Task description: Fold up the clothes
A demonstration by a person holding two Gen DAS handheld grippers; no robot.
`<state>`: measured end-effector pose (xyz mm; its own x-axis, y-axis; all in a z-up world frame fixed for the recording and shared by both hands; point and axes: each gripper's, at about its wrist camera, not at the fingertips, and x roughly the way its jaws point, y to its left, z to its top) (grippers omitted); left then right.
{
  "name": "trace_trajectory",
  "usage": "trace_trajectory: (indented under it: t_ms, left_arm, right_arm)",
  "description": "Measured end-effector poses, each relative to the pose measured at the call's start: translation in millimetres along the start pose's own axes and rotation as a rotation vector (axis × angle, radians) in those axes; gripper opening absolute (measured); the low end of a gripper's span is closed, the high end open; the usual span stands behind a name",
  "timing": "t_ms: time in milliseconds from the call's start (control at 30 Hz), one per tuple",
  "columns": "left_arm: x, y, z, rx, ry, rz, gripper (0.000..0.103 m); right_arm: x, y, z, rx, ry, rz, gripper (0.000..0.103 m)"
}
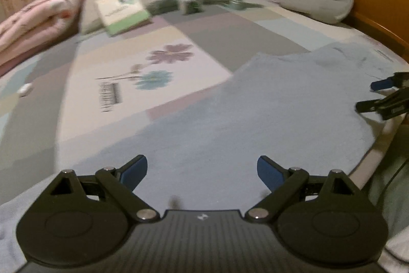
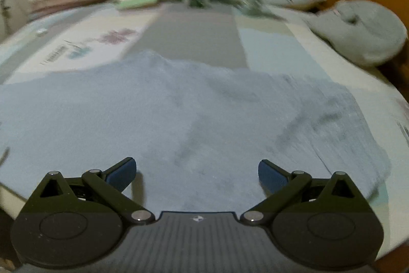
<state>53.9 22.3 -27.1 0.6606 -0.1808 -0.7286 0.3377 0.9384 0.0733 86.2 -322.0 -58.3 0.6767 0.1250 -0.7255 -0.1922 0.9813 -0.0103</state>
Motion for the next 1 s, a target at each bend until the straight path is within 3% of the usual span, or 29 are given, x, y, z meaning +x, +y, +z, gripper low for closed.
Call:
trace_trajectory:
  t_ms: [133, 267, 400, 567, 767, 933, 1000]
  left_arm:
    - [26.0, -25.0, -3.6, -0.007, 0.061, -0.029, 0.093]
    - [45.5, -22.1, -16.5, -0.081, 0.145, -0.019, 0.093]
    - [35.9, -16.1, -11.6, -0.129, 0.118, -0.025, 0.093]
    - [35.8, -20.0, -5.5, -0.126, 0.094, -0.014, 0.093]
    - [37.9, -28.1, -5.7, -0.115, 0.089, -0.033, 0.093]
    - [49.0, -24.0, -10.2, -0.098, 0.122, 0.023, 0.093]
    - [50.1, -16.7, -12.4, -0.130, 0.125, 0.009, 0.093]
  right_arm:
    - [-8.1, -15.8, -18.1, 0.014, -0.026, 0.012, 0.103]
    - [-17.5, -21.9, -21.4, 0.029, -0.037, 0.001, 0.103]
    - [-30.0, -32.0, -6.8, 0.072, -0.101, 0.033, 0.103]
    - [-9.9, -52.2, 34.6, 0.125, -0.141, 0.017, 0.103]
    - [41.8, -70.5, 64.1, 0.170, -0.054, 0.033, 0.103]
    - [58.9, -90.6, 58.5, 0.184, -0.012, -0.032, 0.097]
    - [58.5, -92.4, 56.8, 0.183, -0.012, -0.032, 0.097]
